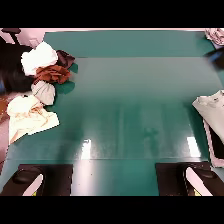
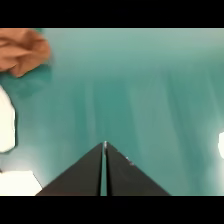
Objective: Fold the shirts.
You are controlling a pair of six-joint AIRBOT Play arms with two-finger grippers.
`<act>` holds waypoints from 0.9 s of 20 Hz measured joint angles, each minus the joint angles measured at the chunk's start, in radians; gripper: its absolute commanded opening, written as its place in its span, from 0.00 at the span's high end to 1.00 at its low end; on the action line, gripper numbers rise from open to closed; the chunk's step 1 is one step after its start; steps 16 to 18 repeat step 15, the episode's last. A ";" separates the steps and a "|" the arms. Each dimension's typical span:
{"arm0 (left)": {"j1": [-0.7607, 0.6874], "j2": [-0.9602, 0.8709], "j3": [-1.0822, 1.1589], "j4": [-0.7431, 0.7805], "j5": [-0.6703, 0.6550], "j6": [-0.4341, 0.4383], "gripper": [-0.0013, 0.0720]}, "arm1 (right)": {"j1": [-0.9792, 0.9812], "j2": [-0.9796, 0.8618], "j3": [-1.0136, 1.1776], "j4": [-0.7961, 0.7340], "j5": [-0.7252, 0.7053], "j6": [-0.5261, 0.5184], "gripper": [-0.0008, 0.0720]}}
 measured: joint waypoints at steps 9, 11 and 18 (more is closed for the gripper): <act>-0.001 0.459 -0.500 0.024 0.008 -0.154 0.90 | 0.311 0.401 -0.706 0.167 -0.263 -0.106 0.57; -0.001 0.476 -0.515 0.025 -0.003 -0.161 0.90 | 0.322 0.479 -0.768 0.175 -0.285 -0.105 0.57; -0.001 0.487 -0.528 0.025 0.016 -0.167 0.90 | 0.331 0.630 -0.842 0.176 -0.306 -0.100 0.57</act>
